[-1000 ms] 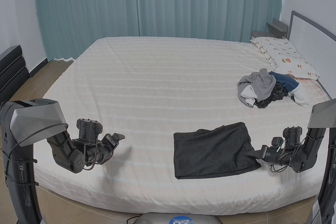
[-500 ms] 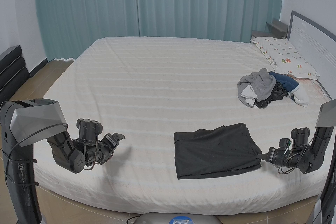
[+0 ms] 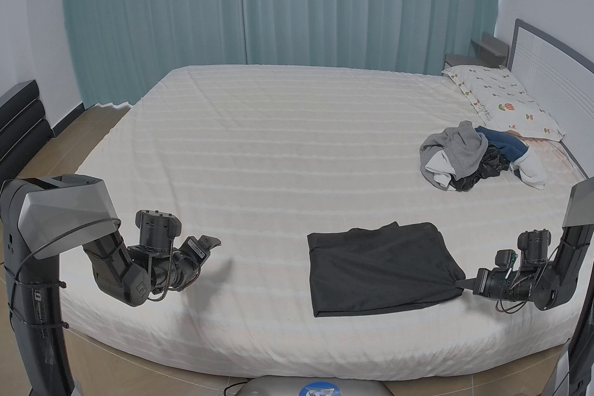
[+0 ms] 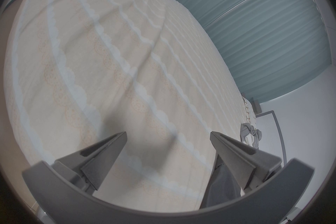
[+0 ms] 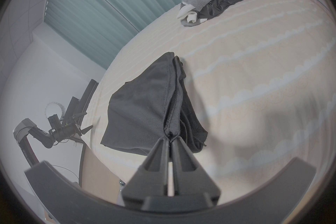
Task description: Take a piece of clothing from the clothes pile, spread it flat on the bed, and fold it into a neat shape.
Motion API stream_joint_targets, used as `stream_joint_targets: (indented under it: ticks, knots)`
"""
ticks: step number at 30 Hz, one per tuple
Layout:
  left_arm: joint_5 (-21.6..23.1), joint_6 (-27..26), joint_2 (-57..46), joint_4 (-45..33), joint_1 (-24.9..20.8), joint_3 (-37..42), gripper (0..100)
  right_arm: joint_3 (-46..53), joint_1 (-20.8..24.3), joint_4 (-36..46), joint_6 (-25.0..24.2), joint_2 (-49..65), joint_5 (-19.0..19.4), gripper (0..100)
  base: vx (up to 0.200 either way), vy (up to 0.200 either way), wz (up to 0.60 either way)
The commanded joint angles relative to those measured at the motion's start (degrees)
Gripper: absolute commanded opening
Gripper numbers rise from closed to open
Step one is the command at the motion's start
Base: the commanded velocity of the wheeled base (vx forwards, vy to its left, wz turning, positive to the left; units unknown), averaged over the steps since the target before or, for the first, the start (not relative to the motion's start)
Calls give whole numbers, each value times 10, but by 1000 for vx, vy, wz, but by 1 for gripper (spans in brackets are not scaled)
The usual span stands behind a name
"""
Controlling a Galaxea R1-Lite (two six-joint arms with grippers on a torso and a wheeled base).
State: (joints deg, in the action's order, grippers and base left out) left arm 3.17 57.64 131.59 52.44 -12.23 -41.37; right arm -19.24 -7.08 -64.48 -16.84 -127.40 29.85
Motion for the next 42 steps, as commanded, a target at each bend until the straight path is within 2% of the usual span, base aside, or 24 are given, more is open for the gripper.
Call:
stream_joint_targets:
  ticks: [1, 9, 11, 14, 16, 19, 20, 21, 22, 27, 35, 36, 42]
  knots:
    - [0, 0, 1, -1, 0, 0, 100, -4, -1, 10, 15, -13, 0, 100, 0, 0, 0]
    - [0, 2, 1, -5, 0, -7, 100, -37, -4, 9, 7, -2, 2, 100, 0, 0, 0]
    - [-1, 3, 1, -5, 0, -9, 100, -57, 0, 5, -30, -4, 2, 100, 0, 0, 0]
    - [-2, 3, 2, -4, 1, -9, 100, -100, 15, 4, -111, -14, -1, 100, 0, 0, 0]
    - [-9, 3, 4, -3, 0, -10, 100, -134, 34, 1, -154, -37, -23, 100, 200, 0, 0]
    - [-17, 1, 7, -1, 0, -9, 100, -187, 59, -7, -196, -76, -94, 100, 200, 0, 0]
    - [-17, 1, 7, -1, 0, -9, 100, -187, 59, -7, -196, -76, -94, 100, 200, 0, 0]
    - [-21, 1, 8, 0, -3, -8, 100, -211, 66, -11, -213, -98, -121, 100, 0, 0, 0]
    - [-22, 0, 10, 0, -4, -8, 100, -221, 69, -11, -223, -108, -122, 100, 0, 0, 0]
    - [-24, 0, 11, 0, -5, -9, 100, -244, 75, -11, -249, -119, -123, 100, 0, 0, 0]
    - [-24, 0, 11, 0, -5, -9, 100, -248, 76, -12, -252, -120, -123, 100, 0, 0, 0]
    - [-24, 0, 11, 0, -5, -9, 100, -251, 75, -12, -252, -121, -123, 0, 0, 0, 0]
    - [-24, 0, 11, -1, -5, -9, 100, -260, 71, -11, -274, -123, -125, 0, 0, 0, 0]
